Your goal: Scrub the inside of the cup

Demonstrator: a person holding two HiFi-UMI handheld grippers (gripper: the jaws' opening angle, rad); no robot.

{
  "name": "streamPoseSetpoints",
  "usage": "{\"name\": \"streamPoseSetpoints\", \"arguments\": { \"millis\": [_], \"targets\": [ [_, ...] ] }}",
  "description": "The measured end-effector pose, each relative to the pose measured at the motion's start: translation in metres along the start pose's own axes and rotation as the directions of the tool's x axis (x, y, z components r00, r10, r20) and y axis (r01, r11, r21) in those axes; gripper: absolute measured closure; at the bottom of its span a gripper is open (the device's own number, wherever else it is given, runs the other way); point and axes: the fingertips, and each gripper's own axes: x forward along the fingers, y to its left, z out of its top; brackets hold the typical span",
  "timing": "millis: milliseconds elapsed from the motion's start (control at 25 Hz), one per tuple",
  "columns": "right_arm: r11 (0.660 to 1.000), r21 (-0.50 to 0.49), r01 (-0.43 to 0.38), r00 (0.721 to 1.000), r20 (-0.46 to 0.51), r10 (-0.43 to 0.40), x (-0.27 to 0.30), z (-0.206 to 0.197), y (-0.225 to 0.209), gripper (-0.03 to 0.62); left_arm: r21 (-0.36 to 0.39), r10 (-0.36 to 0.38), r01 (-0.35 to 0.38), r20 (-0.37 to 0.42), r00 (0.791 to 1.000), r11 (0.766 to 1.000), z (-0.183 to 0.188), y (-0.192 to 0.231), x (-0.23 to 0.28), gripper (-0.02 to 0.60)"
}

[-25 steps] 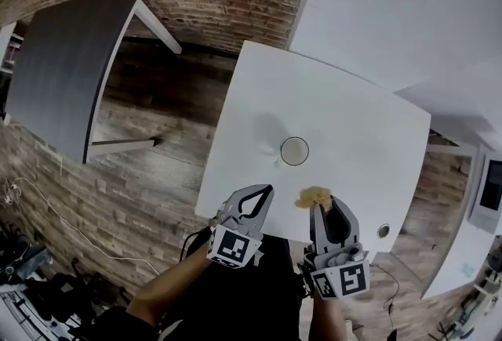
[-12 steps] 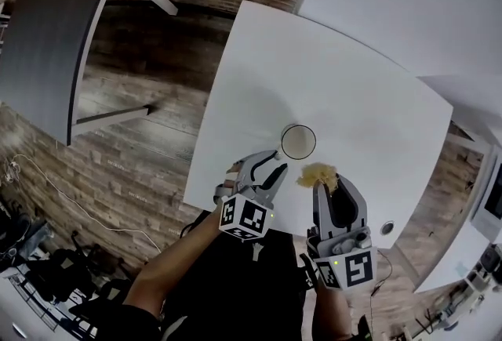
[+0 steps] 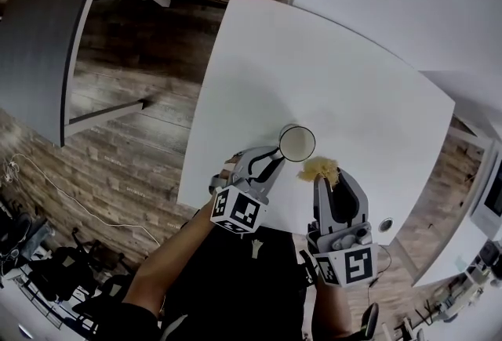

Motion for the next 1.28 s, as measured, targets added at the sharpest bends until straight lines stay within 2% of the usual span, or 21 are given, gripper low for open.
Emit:
{"name": "streamPoseSetpoints", "arguments": {
  "millis": [320, 560, 720, 800, 1040, 1280],
  "targets": [
    [0.999, -0.033, -0.016, 1.0, -0.026, 0.015, -0.007, -0.014, 0.006, 0.508, 0.047, -0.091, 0.092, -0.024, 0.996, 0.995, -0.006, -0.039, -0.008, 0.509],
    [0.983, -0.175, -0.053, 0.982, -0.185, 0.02, 0.007, -0.061, 0.015, 0.51, 0.069, -0.11, 0.111, -0.021, 0.994, 0.991, -0.009, -0.046, -0.01, 0.509],
    [0.977, -0.199, -0.072, 0.967, -0.253, 0.02, 0.02, -0.071, 0.017, 0.514, 0.079, -0.112, 0.113, -0.024, 0.993, 0.99, -0.008, -0.045, -0.009, 0.509],
    [0.979, -0.19, -0.071, 0.966, -0.257, 0.02, 0.026, -0.071, 0.016, 0.517, 0.077, -0.108, 0.109, -0.024, 0.994, 0.991, -0.009, -0.045, -0.009, 0.509],
    [0.979, -0.19, -0.076, 0.984, -0.173, 0.043, 0.028, -0.069, 0.019, 0.519, 0.071, -0.093, 0.094, -0.019, 0.996, 0.993, -0.008, -0.046, -0.008, 0.509],
    [0.974, -0.205, -0.093, 0.973, -0.226, 0.045, 0.025, -0.075, 0.015, 0.519, 0.055, -0.079, 0.08, -0.017, 0.997, 0.995, -0.009, -0.045, -0.009, 0.508]
  ]
}}
